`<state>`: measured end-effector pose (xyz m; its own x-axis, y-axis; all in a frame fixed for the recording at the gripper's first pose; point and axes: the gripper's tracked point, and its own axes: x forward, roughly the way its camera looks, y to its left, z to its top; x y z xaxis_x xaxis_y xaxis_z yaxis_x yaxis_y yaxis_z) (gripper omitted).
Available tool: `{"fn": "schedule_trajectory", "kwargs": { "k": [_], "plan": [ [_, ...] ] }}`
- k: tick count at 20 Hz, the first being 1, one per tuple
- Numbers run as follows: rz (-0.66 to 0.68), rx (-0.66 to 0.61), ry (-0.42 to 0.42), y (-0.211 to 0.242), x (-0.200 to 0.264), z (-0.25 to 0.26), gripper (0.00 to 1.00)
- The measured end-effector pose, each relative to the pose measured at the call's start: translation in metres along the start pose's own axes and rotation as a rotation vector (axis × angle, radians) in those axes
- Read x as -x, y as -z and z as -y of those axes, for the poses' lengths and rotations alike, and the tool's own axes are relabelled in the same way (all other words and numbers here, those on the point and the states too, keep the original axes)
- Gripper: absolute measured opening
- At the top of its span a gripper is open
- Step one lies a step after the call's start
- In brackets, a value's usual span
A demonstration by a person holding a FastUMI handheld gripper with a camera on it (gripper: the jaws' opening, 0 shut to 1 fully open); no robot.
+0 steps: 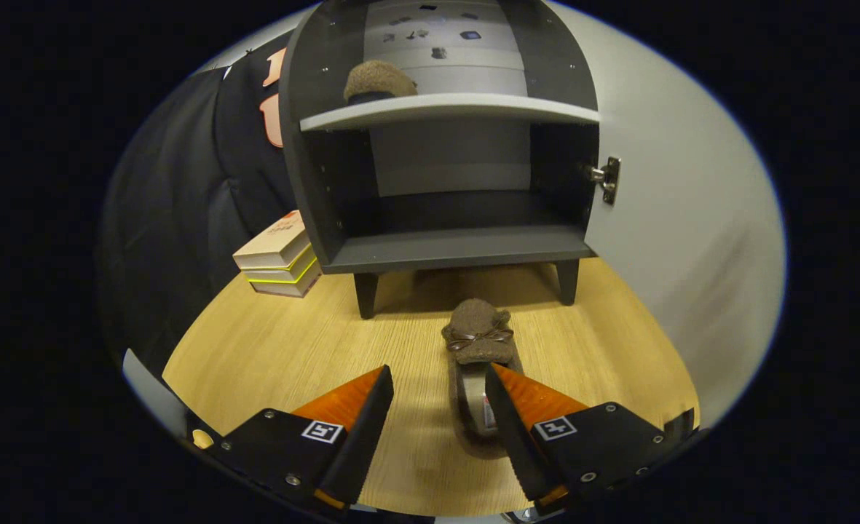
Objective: Open the shoe cabinet door, grab the shoes and put them into the shoe cabinet, then close the shoe cabinet door.
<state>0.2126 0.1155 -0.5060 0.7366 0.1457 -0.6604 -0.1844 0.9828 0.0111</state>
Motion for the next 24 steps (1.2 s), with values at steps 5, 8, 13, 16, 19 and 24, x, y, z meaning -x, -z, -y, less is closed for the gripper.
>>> {"fn": "schedule_trajectory", "kwargs": {
  "k": [5,8,13,16,19,24],
  "plan": [
    [-0.044,0.009,0.017,0.027,-0.054,0.008,0.71],
    [-0.043,0.025,0.010,0.029,-0.078,0.005,0.64],
    [-0.030,0.066,0.065,0.022,-0.102,0.015,0.27],
    [-0.051,0.067,0.056,0.021,-0.101,0.013,0.06],
    [-0.063,0.079,0.064,0.010,-0.081,0.019,0.04],
    [-0.034,0.108,0.108,-0.020,-0.023,0.019,0.04]
  ]
}}
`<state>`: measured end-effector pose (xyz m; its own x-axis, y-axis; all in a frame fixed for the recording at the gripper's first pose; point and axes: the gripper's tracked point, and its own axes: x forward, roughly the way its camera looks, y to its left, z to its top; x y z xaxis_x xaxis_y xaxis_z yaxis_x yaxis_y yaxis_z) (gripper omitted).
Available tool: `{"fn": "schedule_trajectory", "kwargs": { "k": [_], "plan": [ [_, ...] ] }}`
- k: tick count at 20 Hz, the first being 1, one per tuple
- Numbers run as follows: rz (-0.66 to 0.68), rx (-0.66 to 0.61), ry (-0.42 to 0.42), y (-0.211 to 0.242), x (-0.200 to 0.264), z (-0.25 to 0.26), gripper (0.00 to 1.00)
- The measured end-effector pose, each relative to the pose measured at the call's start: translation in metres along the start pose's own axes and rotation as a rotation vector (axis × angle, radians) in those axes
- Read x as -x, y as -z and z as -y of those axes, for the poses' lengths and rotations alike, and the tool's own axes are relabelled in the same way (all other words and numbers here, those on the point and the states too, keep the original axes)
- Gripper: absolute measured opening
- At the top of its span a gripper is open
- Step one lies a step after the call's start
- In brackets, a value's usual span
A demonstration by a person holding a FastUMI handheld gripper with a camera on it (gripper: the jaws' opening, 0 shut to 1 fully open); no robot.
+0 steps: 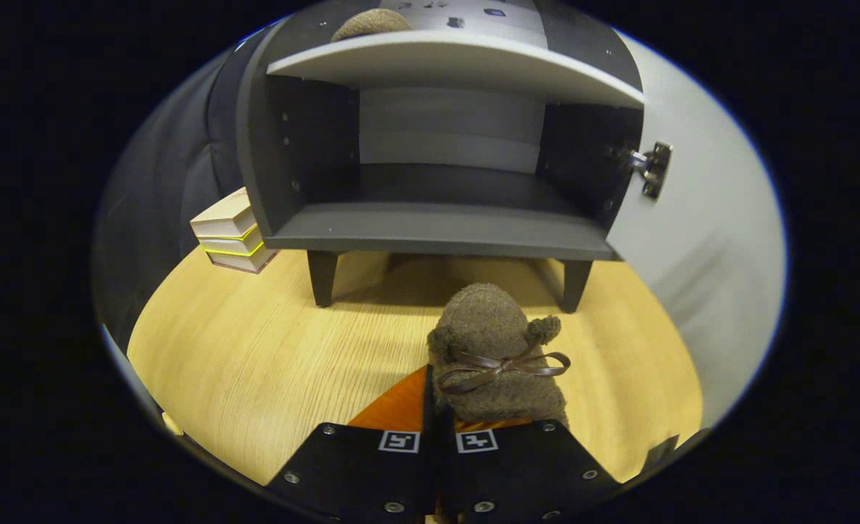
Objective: Open the shoe cabinet door, grab the shoes and put them into the shoe cabinet, then close the shoe cabinet door.
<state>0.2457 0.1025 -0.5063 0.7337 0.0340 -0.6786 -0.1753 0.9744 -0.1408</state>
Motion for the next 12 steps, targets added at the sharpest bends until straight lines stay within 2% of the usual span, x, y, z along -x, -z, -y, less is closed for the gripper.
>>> {"fn": "schedule_trajectory", "kwargs": {
  "k": [6,12],
  "plan": [
    [0.119,-0.056,0.061,-0.076,0.088,-0.007,0.04],
    [0.241,-0.111,0.074,-0.172,0.133,-0.009,0.04]
  ]
}}
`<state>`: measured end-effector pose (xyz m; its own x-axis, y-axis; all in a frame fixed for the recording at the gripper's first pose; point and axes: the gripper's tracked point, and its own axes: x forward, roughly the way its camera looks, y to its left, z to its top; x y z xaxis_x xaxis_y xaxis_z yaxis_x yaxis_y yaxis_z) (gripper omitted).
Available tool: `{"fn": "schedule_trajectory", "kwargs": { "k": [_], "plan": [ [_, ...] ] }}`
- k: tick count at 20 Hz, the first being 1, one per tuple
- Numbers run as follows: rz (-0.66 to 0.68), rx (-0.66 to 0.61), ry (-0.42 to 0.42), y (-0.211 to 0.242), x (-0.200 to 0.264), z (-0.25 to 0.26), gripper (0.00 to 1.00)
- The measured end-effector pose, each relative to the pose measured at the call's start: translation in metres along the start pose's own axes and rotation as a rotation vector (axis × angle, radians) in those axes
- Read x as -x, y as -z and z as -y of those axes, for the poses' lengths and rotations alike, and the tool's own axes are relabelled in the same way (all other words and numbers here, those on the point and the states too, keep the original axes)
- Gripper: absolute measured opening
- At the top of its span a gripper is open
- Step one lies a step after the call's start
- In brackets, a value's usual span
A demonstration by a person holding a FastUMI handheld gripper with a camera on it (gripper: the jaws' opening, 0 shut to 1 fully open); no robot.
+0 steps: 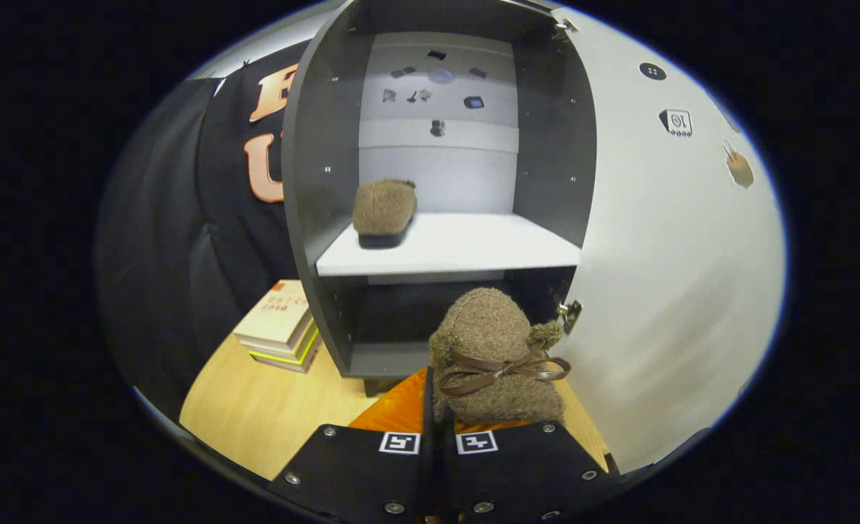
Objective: Open the shoe cabinet door, grab the shoes and put them into the shoe cabinet, then close the shoe cabinet door.
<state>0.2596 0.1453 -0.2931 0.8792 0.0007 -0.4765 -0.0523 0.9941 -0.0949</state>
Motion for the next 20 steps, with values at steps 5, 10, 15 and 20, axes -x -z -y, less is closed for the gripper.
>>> {"fn": "schedule_trajectory", "kwargs": {
  "k": [5,10,15,20],
  "plan": [
    [0.053,0.044,-0.027,-0.073,-0.044,-0.003,0.04],
    [0.037,0.061,-0.058,-0.112,-0.110,0.008,0.04],
    [0.015,0.054,-0.105,-0.148,-0.178,0.021,0.04],
    [-0.009,0.048,-0.167,-0.161,-0.235,0.020,0.04]
  ]
}}
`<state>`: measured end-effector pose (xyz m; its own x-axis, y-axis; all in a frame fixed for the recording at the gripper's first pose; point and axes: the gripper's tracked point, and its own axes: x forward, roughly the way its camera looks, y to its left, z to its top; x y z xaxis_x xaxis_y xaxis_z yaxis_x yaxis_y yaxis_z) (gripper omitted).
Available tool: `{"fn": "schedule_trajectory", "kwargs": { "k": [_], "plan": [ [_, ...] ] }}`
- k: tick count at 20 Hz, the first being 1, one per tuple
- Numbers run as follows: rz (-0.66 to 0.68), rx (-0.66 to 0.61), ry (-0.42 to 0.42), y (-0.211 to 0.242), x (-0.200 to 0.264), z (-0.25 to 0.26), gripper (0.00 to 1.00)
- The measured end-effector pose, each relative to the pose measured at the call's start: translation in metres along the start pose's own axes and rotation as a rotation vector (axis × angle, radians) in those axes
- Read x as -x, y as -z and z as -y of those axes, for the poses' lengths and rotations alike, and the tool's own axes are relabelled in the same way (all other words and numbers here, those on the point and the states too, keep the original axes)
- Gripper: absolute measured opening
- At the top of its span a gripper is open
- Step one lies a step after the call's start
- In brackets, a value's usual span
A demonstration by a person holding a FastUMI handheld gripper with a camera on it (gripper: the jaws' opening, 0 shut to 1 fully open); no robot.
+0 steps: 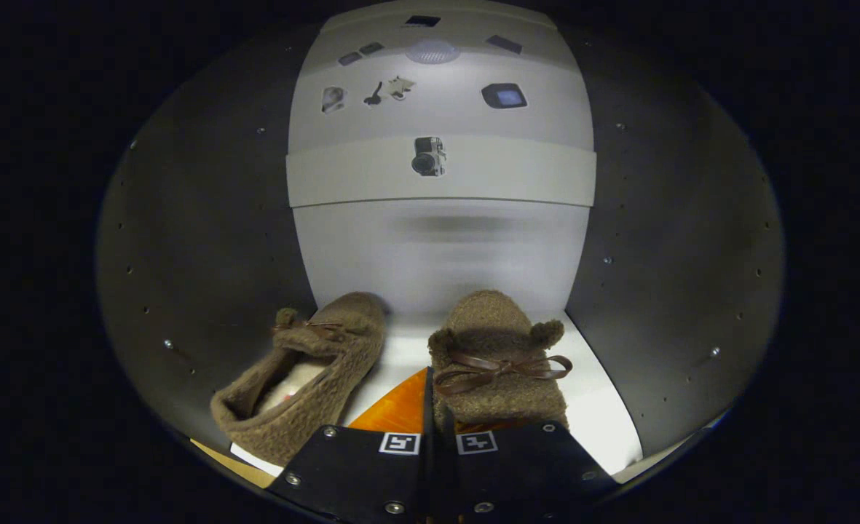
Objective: Open the shoe cabinet door, grab the shoes and put them into the shoe cabinet, then close the shoe cabinet door.
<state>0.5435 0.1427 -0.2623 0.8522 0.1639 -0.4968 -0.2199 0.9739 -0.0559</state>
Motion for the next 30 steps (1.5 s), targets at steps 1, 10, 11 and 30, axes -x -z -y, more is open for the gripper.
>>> {"fn": "schedule_trajectory", "kwargs": {
  "k": [1,10,11,30],
  "plan": [
    [0.000,0.006,-0.009,-0.001,-0.010,0.000,0.04],
    [-0.033,-0.089,-0.075,0.008,-0.033,-0.004,0.12],
    [-0.033,-0.082,-0.073,0.008,-0.032,-0.005,0.13],
    [0.092,-0.100,0.086,0.005,0.161,-0.009,0.86]
  ]
}}
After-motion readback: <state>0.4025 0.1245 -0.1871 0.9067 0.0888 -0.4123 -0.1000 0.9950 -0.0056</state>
